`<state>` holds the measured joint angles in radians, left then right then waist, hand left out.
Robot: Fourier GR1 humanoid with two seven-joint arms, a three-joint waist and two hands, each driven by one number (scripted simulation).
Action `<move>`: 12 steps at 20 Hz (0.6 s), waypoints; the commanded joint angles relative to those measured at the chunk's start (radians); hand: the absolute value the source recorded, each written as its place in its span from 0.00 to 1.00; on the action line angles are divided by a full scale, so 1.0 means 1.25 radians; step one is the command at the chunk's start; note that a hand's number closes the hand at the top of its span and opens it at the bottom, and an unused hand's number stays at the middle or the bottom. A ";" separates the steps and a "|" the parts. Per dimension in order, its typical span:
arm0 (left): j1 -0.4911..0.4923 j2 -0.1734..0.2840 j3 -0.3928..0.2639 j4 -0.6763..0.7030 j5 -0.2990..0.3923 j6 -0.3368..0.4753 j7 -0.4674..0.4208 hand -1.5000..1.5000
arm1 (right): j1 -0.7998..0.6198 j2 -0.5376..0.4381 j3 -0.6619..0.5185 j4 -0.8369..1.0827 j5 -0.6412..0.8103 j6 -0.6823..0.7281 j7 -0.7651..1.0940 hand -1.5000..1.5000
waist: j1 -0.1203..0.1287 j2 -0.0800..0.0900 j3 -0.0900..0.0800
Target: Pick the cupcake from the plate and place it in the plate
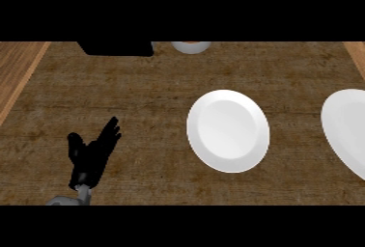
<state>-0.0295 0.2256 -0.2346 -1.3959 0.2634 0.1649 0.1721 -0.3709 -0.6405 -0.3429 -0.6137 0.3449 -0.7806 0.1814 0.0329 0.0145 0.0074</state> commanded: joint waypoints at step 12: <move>0.014 -0.010 0.004 -0.002 -0.014 0.005 0.001 0.50 | -0.029 0.014 -0.317 0.106 -0.325 0.142 -0.556 0.00 | -0.010 -0.004 -0.001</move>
<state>-0.0337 0.2165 -0.2206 -1.3838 0.2590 0.1661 0.1738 -0.4121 -0.6144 -0.6345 -0.5256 0.0356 -0.6525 -0.3751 0.0211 0.0118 0.0078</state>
